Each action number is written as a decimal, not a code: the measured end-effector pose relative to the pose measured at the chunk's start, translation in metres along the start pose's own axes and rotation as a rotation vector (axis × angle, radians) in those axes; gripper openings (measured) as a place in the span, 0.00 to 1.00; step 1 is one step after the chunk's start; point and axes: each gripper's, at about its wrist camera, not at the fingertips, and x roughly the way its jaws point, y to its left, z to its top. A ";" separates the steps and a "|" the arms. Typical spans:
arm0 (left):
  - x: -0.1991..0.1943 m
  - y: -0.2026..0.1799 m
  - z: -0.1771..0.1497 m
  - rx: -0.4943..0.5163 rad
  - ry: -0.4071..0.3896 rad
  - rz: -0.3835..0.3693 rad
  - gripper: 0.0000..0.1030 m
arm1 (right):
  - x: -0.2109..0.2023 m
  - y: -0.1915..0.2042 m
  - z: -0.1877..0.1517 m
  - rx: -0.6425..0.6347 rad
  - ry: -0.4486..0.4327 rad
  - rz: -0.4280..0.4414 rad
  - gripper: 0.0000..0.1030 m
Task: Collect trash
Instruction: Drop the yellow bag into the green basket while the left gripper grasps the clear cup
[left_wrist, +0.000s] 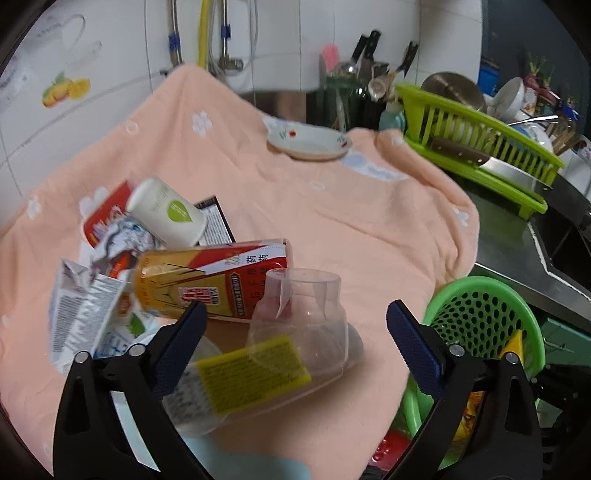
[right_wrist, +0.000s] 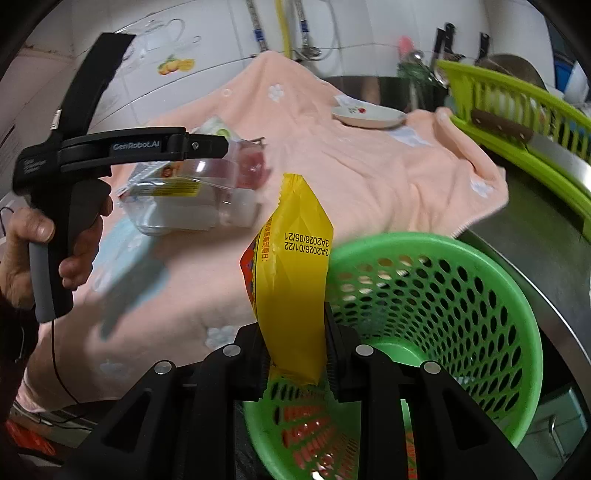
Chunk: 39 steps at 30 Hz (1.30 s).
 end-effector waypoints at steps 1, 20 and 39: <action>0.005 0.001 0.002 -0.003 0.011 -0.001 0.89 | 0.000 -0.002 -0.001 0.006 0.001 -0.001 0.23; 0.009 0.011 0.007 -0.028 0.004 -0.040 0.56 | 0.004 -0.022 -0.013 0.069 0.018 -0.004 0.23; -0.038 -0.082 -0.035 0.089 0.004 -0.305 0.56 | -0.037 -0.050 -0.039 0.147 -0.023 -0.125 0.25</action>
